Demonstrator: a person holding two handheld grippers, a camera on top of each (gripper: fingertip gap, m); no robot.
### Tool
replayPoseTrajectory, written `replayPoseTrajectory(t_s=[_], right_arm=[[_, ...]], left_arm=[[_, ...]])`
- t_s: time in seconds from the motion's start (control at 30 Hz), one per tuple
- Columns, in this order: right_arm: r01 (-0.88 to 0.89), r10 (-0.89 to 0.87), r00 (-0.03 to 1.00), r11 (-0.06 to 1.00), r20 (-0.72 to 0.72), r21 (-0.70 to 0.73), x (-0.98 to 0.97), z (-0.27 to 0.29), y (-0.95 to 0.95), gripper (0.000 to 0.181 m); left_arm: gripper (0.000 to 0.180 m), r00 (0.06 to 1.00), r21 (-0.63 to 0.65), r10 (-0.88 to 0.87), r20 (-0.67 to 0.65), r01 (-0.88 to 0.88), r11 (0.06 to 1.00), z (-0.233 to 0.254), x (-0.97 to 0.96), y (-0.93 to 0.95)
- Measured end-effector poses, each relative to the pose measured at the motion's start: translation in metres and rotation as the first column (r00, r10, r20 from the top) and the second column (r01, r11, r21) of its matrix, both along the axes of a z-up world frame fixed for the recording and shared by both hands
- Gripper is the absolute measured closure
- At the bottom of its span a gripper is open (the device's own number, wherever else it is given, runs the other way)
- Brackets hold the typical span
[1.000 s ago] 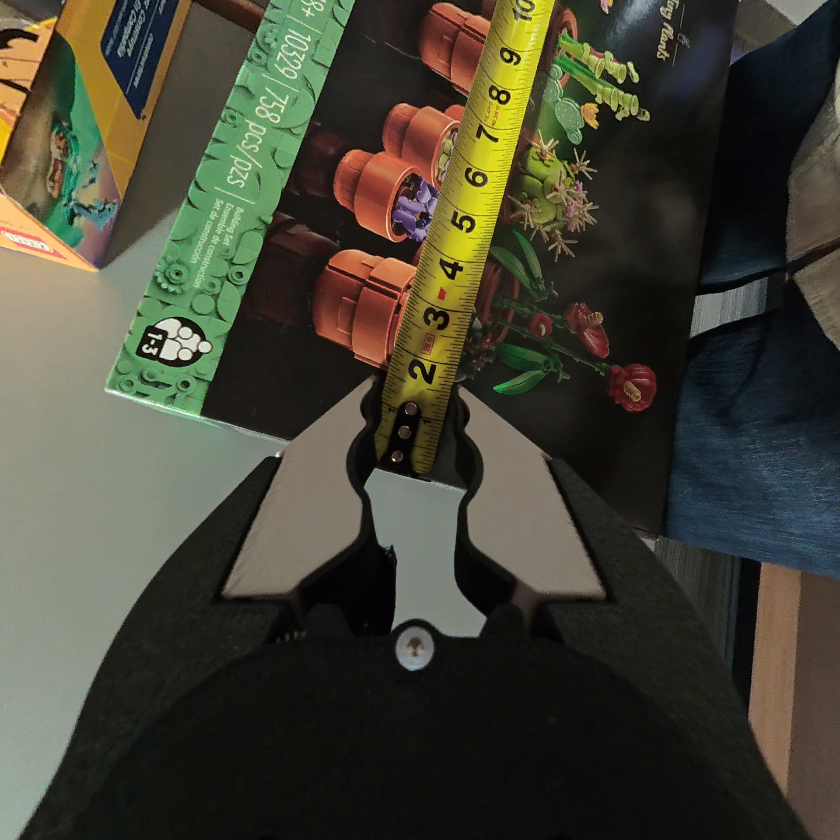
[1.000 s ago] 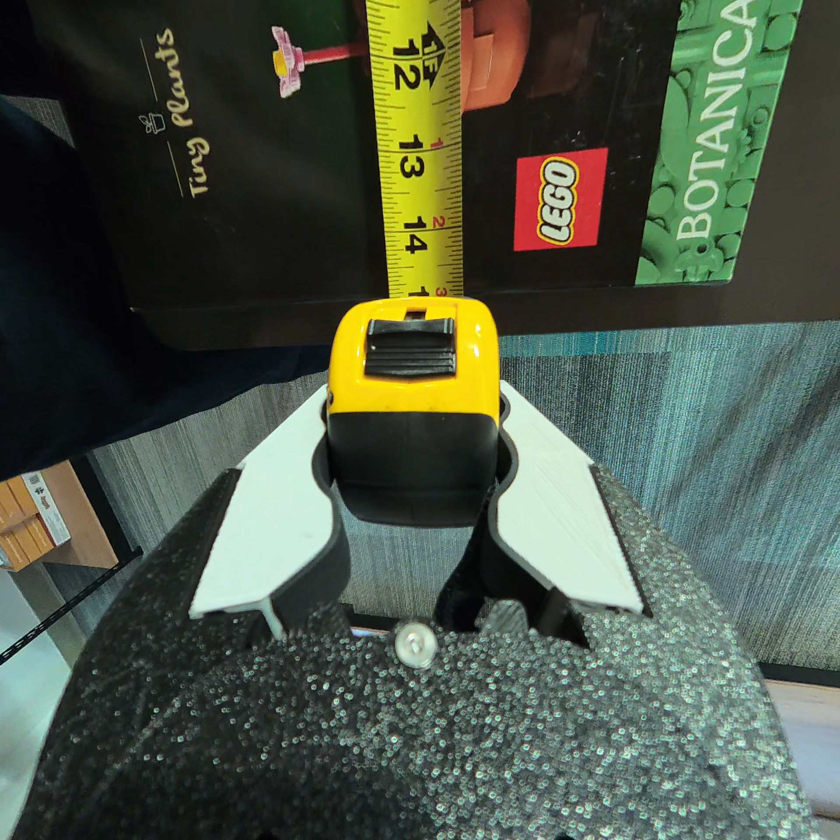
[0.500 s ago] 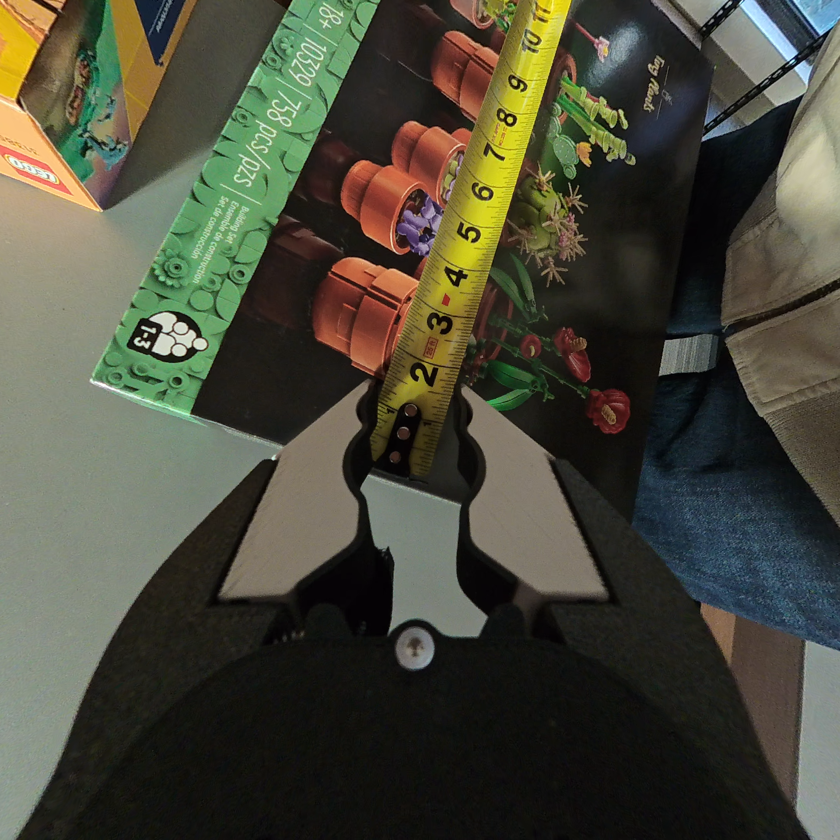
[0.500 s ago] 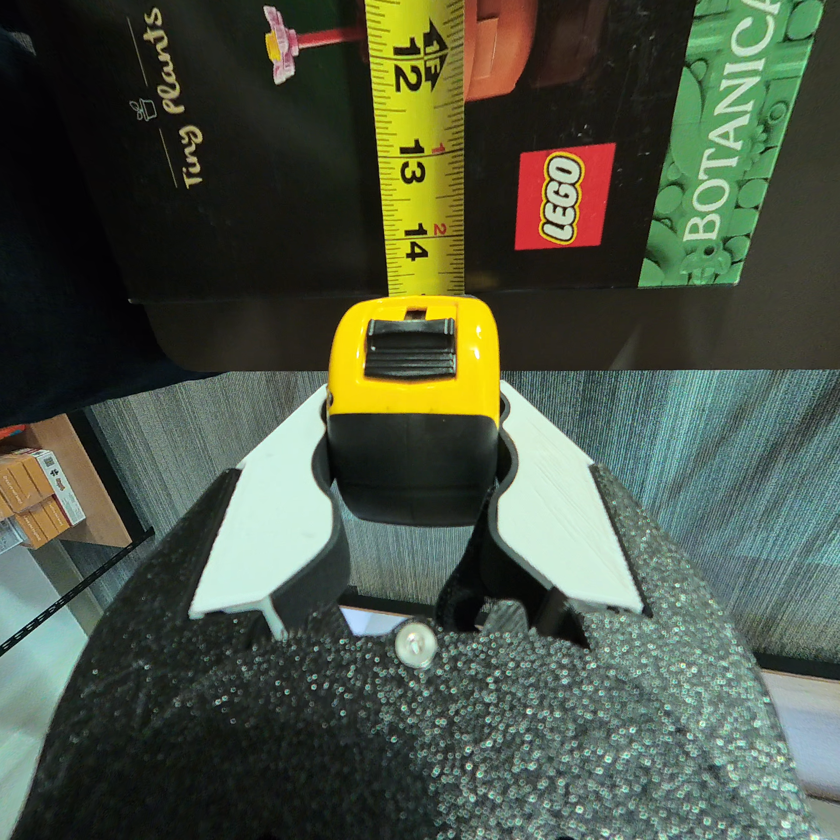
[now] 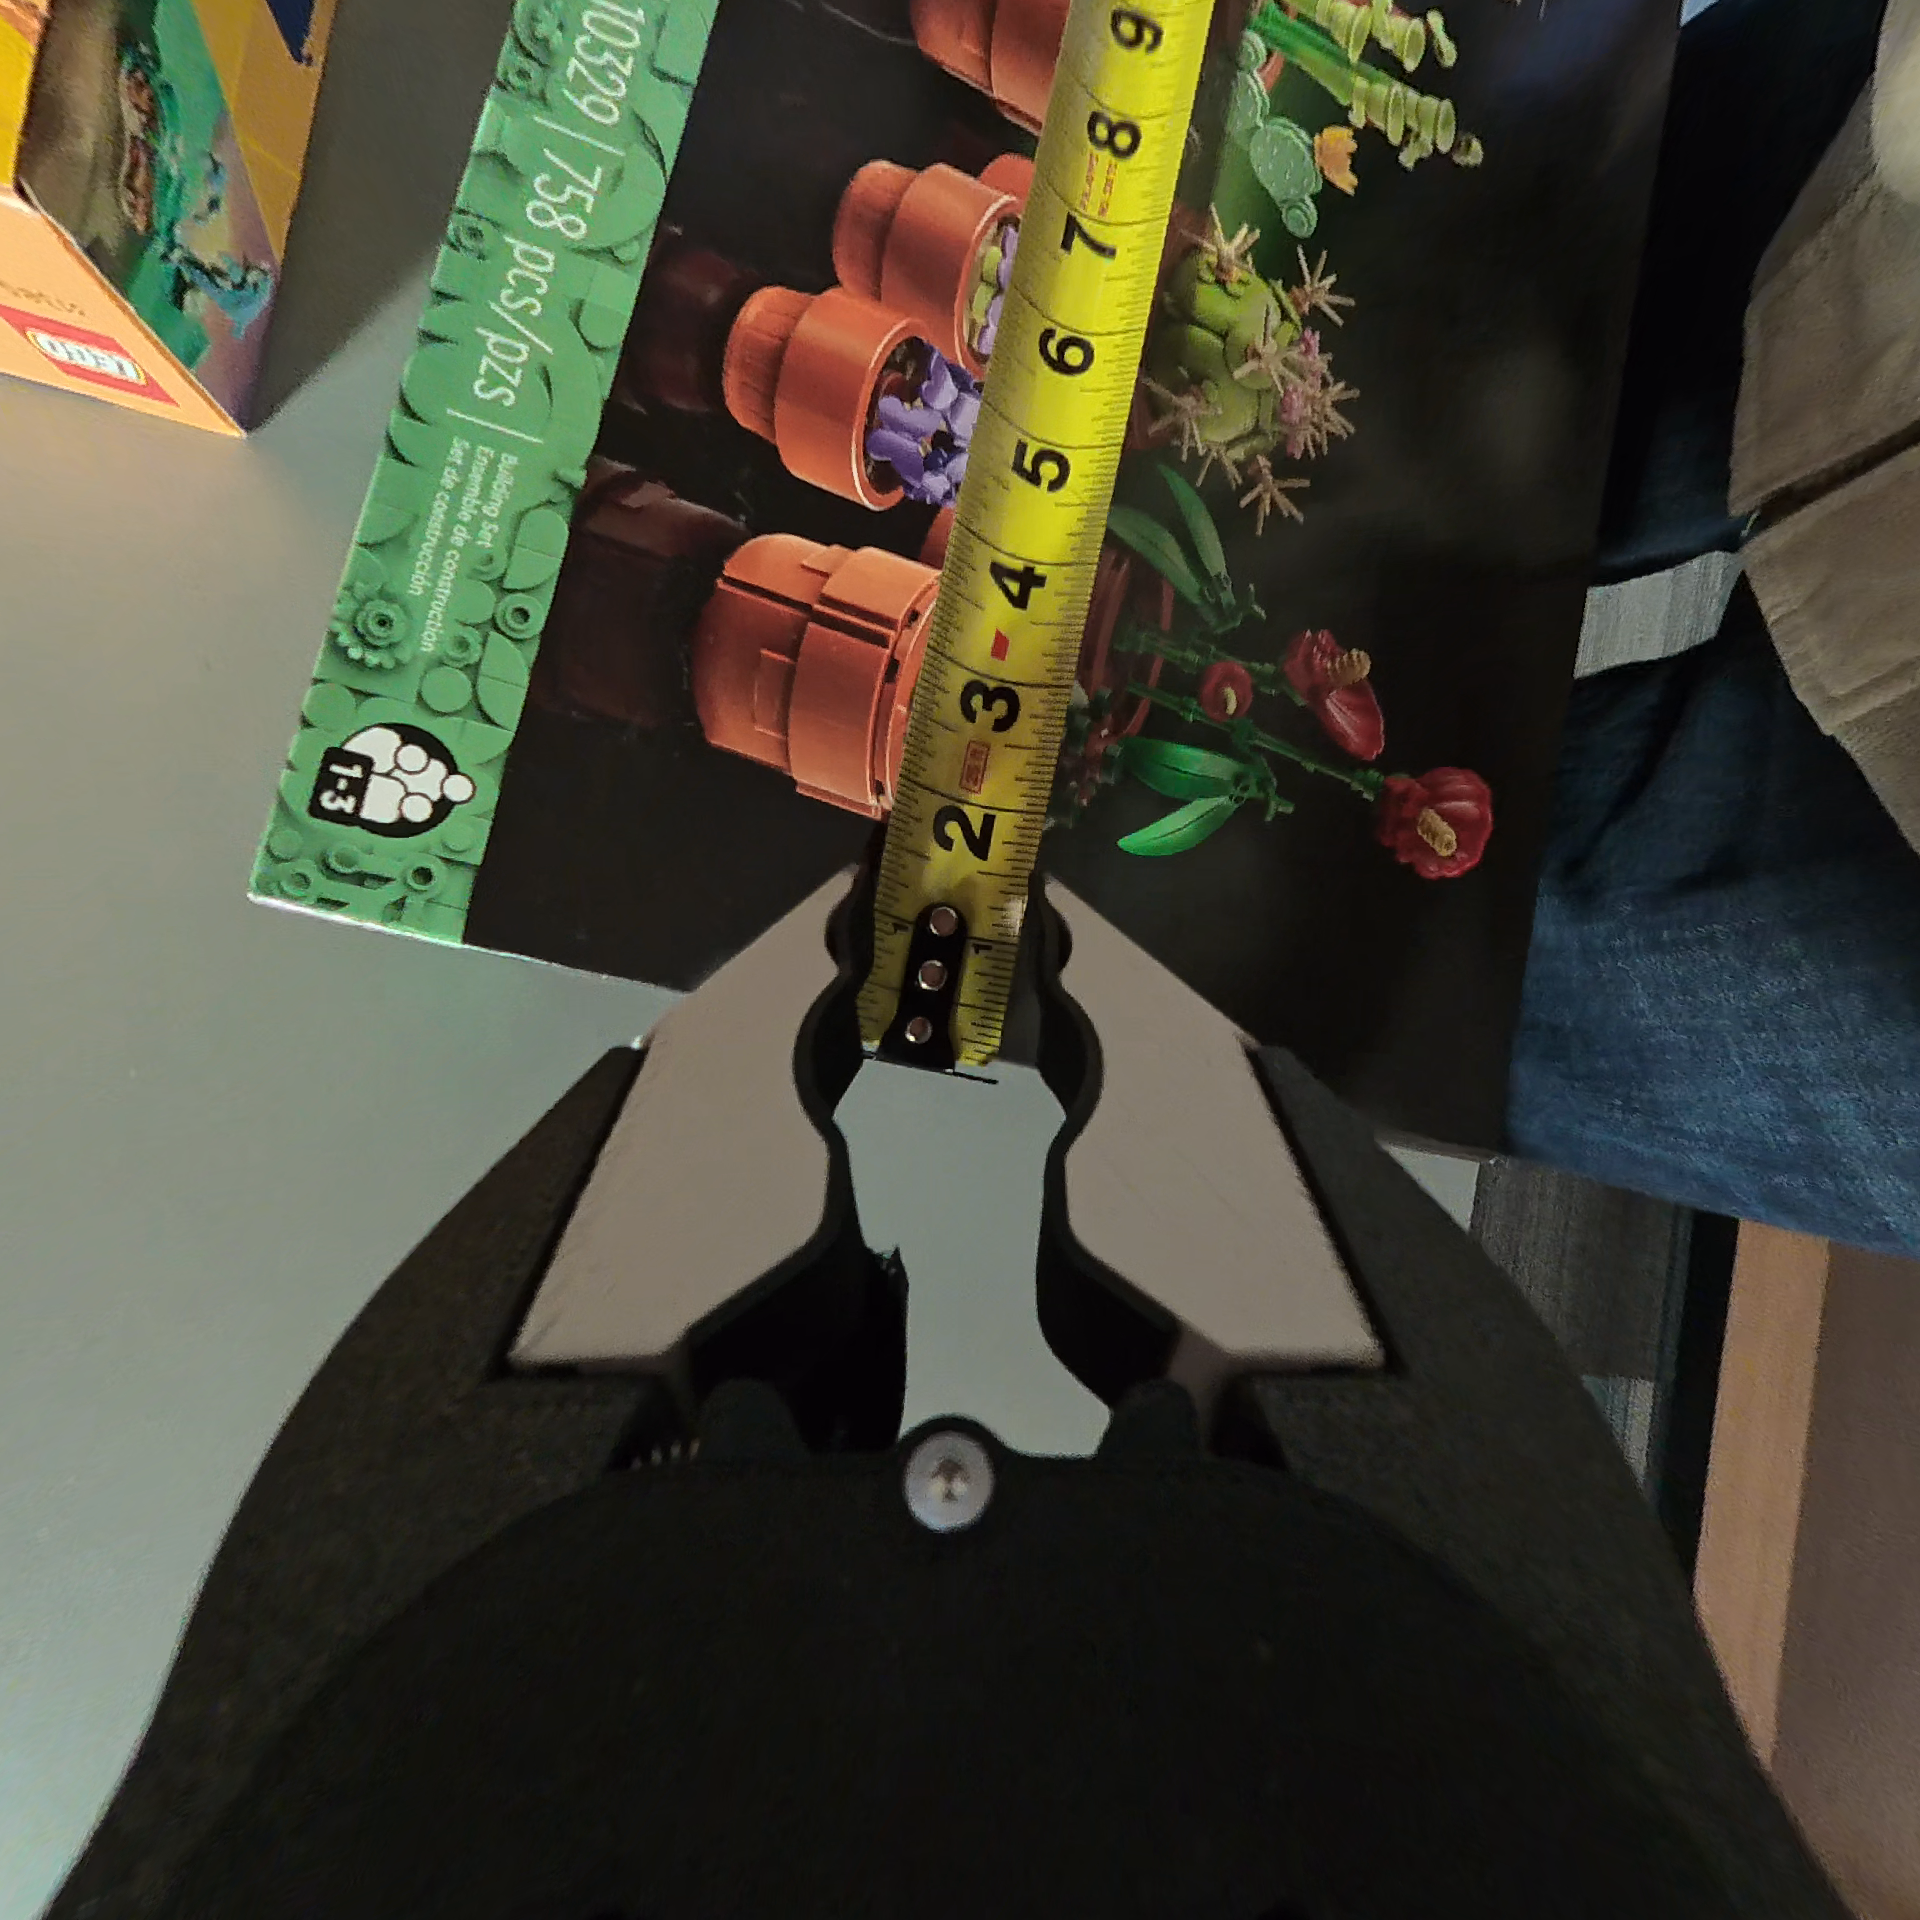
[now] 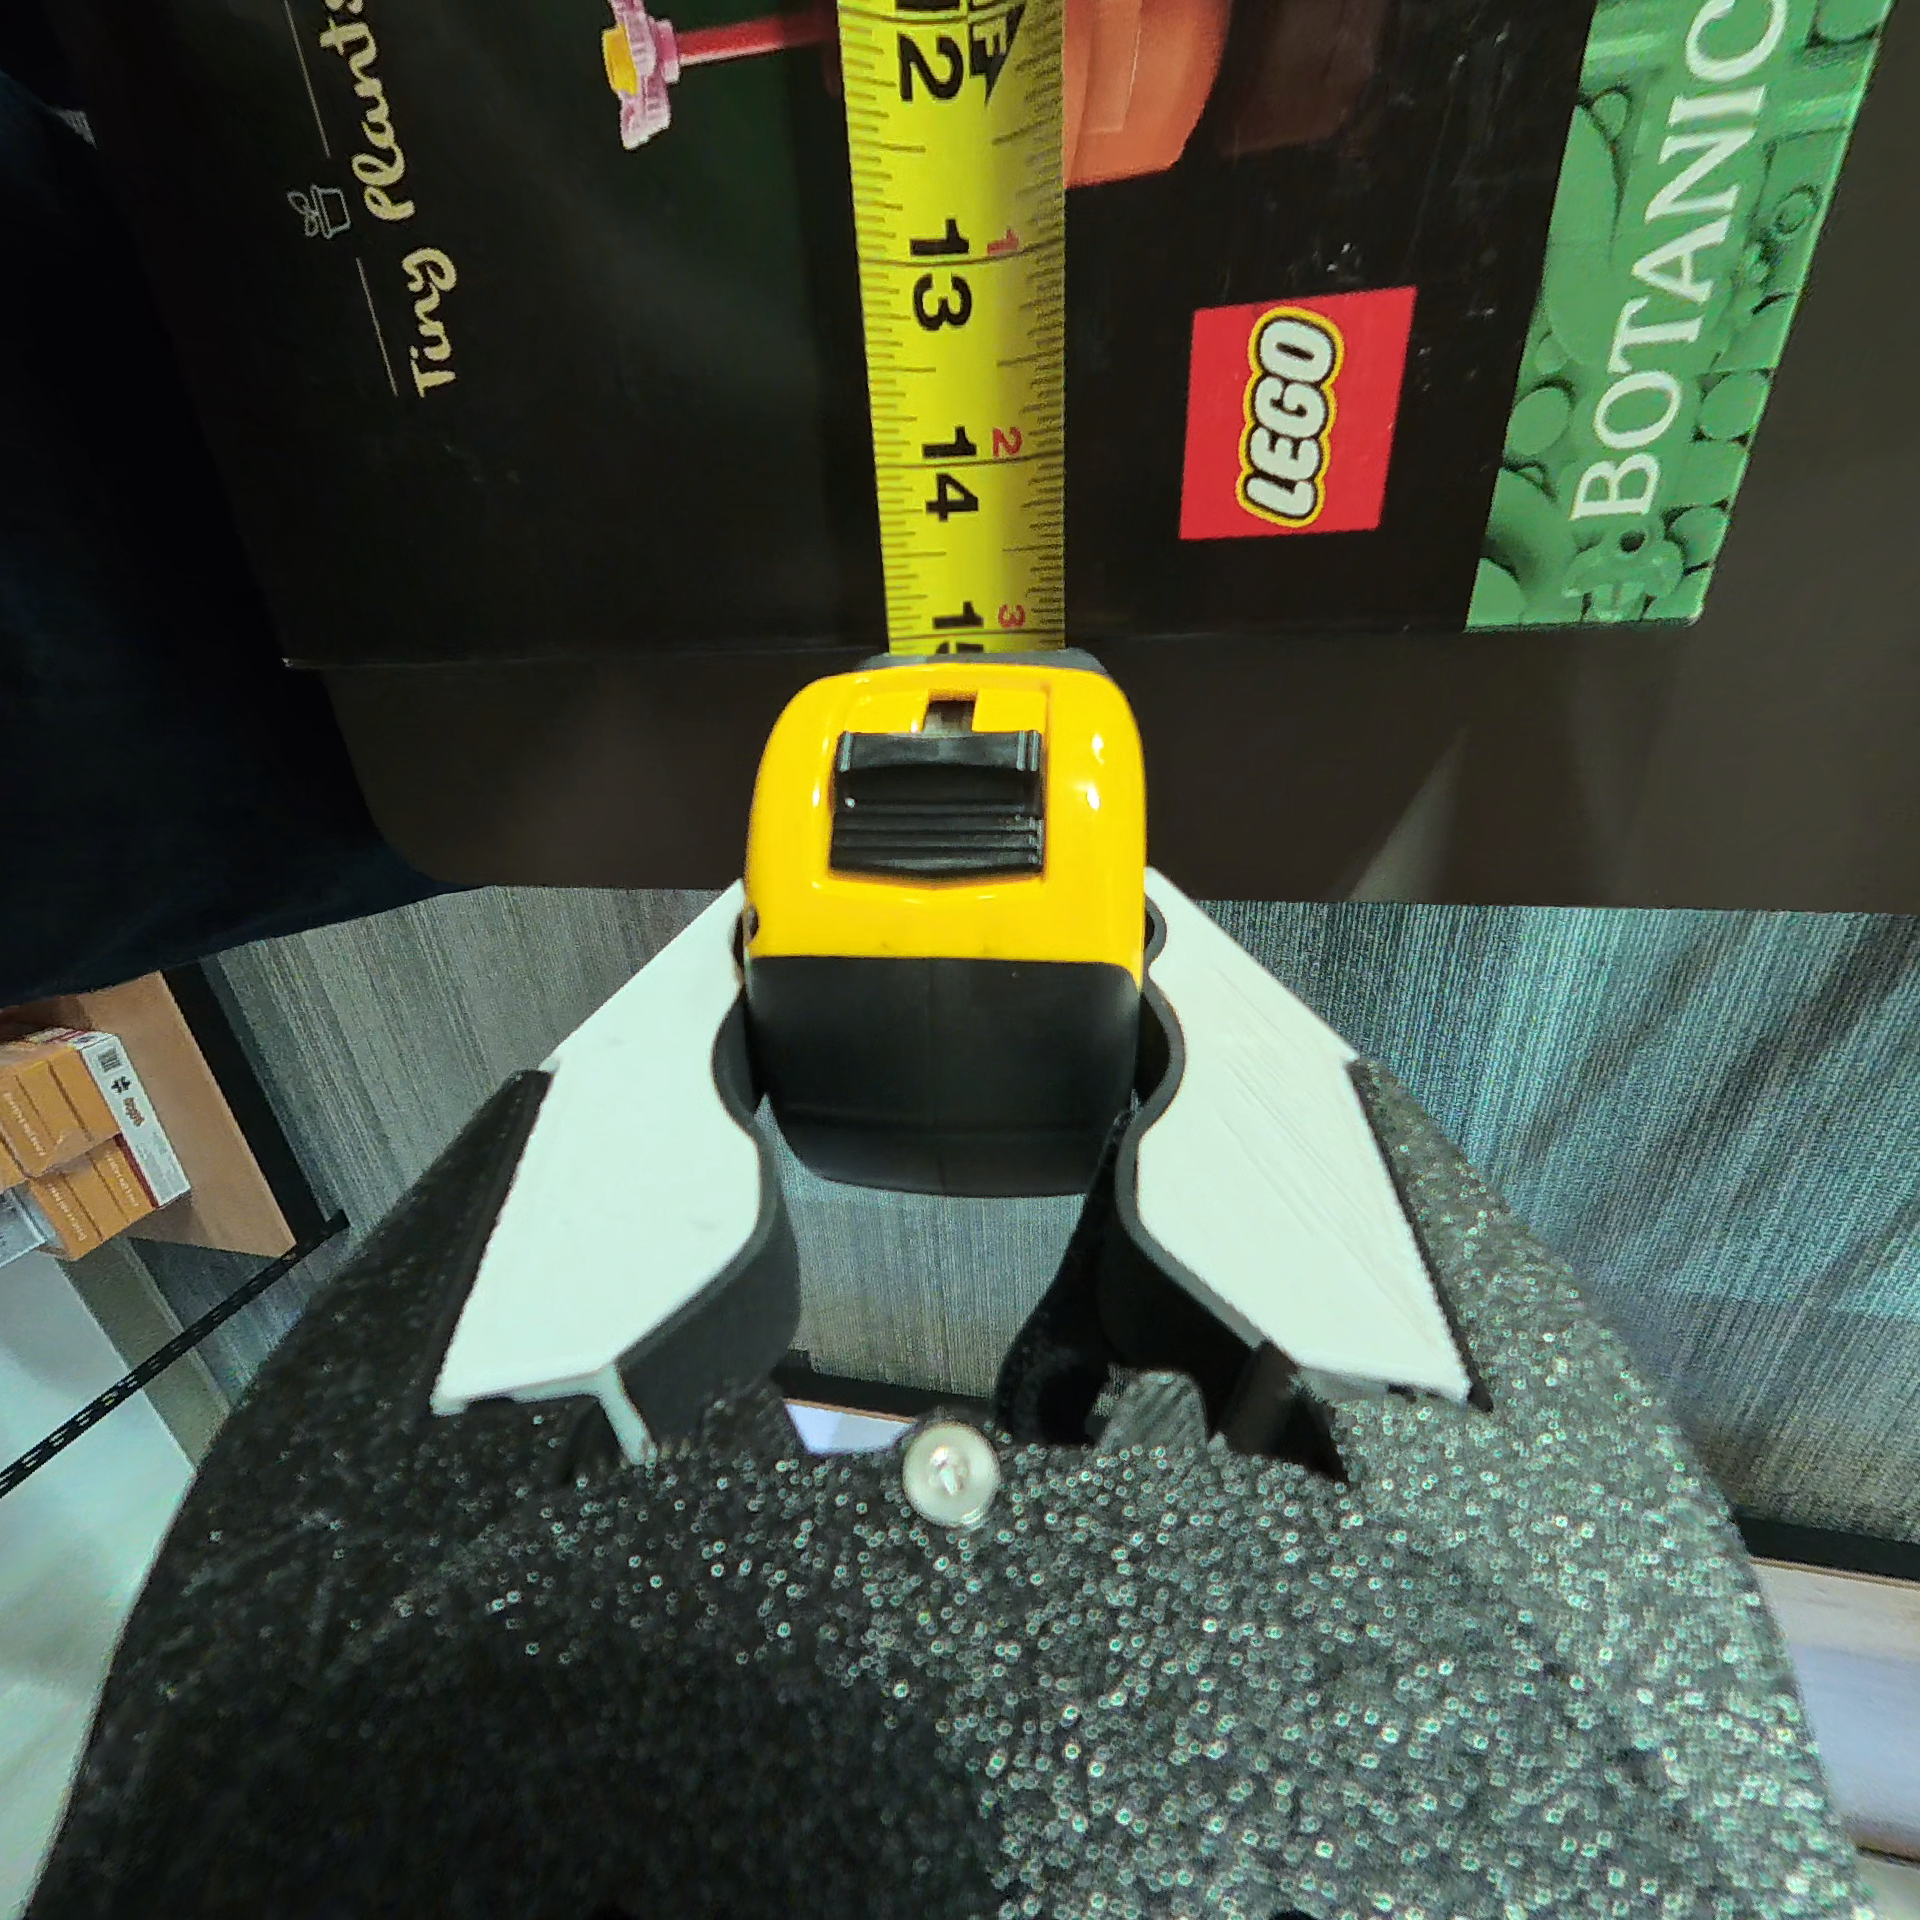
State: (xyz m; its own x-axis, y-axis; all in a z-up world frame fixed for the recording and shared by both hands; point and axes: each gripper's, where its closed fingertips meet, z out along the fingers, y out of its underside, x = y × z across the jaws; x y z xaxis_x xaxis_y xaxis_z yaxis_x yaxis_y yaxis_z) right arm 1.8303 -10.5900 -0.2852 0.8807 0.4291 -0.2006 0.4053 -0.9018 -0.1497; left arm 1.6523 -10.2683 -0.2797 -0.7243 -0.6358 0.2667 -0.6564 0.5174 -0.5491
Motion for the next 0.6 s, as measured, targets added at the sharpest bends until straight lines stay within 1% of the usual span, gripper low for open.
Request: replayPoseTrajectory(t_s=[0.17,0.27,0.4,0.6], right_arm=[[-0.014,0.014,1.000,1.000,0.005,0.000,0.000,0.001,0.005,0.114],[-0.010,0.010,1.000,1.000,-0.001,-0.001,0.001,0.001,0.006,0.114],[-0.011,0.012,1.000,1.000,0.004,-0.009,0.000,0.000,0.008,0.114],[-0.006,0.006,1.000,1.000,0.002,-0.011,0.003,0.001,0.012,0.114]], left_arm=[[0.152,1.000,0.002,-0.002,0.000,0.002,1.000,-0.002,-0.006,0.003],[0.151,0.999,-0.010,-0.009,0.033,0.009,1.000,-0.003,-0.006,0.004],[0.151,0.999,-0.034,0.001,0.042,0.000,0.999,-0.002,-0.004,0.002],[0.151,0.998,-0.029,-0.014,0.069,0.016,0.999,-0.003,0.000,-0.002]])
